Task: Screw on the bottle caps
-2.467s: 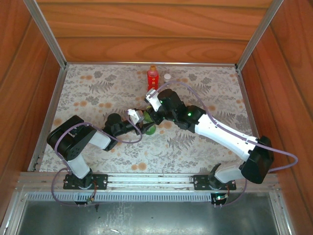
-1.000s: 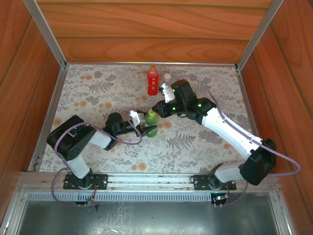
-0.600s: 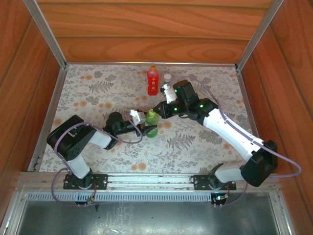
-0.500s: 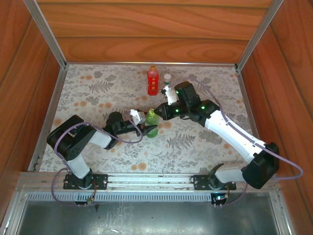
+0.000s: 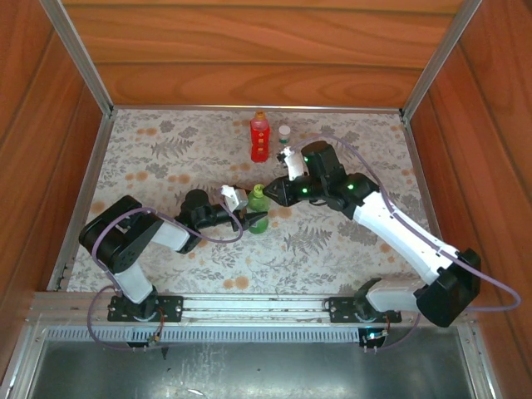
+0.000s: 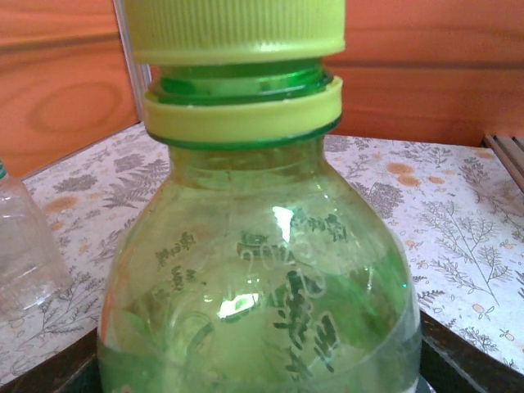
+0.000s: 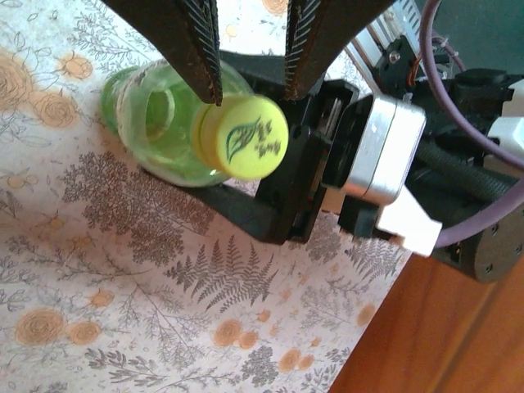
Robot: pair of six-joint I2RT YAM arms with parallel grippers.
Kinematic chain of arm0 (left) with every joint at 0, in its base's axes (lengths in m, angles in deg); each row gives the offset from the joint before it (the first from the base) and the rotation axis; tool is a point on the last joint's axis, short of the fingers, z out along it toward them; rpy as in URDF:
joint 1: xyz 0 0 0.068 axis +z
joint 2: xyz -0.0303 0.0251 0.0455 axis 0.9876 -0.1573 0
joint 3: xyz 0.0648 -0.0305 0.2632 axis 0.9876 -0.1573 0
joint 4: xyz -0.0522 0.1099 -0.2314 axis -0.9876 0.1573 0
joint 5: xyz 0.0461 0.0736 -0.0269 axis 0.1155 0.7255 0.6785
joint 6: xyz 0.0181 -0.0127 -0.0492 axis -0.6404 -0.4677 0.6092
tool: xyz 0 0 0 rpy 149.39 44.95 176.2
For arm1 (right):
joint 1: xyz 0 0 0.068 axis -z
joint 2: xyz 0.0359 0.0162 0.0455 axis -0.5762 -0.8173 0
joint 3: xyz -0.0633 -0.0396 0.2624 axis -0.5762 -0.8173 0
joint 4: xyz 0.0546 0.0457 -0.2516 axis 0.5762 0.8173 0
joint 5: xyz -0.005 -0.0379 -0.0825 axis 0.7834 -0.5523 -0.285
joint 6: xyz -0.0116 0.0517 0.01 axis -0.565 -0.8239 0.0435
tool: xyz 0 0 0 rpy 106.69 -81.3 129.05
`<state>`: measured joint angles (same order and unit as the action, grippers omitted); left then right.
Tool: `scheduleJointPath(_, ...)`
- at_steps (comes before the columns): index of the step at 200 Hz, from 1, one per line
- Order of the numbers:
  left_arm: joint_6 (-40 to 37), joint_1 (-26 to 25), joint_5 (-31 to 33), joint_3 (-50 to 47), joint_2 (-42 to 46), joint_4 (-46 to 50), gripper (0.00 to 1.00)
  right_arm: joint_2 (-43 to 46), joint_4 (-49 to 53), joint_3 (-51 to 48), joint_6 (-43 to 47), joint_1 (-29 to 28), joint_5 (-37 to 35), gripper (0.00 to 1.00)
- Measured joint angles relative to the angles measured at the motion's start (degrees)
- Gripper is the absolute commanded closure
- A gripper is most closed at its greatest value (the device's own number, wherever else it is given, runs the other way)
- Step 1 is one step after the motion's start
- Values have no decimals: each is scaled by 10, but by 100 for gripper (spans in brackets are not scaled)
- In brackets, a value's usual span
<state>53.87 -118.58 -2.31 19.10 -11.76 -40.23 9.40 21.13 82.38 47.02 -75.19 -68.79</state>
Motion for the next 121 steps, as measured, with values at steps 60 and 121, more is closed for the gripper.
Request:
scheduleJointPath(60,-2,0,0,0,3,5,34,-63,-4,38,21,12,18,79)
scheduleJointPath(121,-8,0,0,-1,5,8,34,-36,-6,11,26,15,45,84)
